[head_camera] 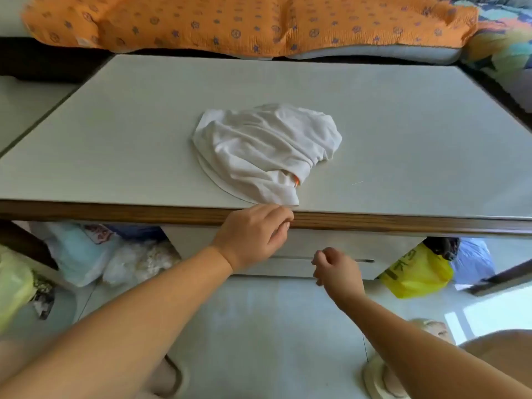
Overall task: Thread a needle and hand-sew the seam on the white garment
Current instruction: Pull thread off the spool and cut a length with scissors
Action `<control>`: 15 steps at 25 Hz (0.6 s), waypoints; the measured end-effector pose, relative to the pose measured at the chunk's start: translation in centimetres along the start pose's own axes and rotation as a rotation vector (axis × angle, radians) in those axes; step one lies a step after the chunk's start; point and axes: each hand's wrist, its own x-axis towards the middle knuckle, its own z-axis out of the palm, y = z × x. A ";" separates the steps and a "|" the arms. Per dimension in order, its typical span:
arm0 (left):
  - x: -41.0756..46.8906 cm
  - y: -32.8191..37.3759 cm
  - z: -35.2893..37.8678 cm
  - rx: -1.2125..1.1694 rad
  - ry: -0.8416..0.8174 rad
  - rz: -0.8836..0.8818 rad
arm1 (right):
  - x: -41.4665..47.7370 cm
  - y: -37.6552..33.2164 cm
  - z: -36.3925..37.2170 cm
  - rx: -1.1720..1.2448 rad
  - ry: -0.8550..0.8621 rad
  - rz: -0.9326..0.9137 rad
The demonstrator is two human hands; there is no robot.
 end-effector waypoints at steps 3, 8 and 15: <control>-0.4 -0.3 0.2 -0.002 -0.016 0.010 | 2.0 1.5 0.9 0.384 -0.109 0.465; -0.9 -0.7 0.2 0.029 -0.038 0.008 | 2.8 -0.5 2.3 0.816 -0.157 0.603; -0.9 -0.6 -0.7 0.027 -0.029 -0.036 | 1.5 -0.8 2.4 0.853 -0.167 0.662</control>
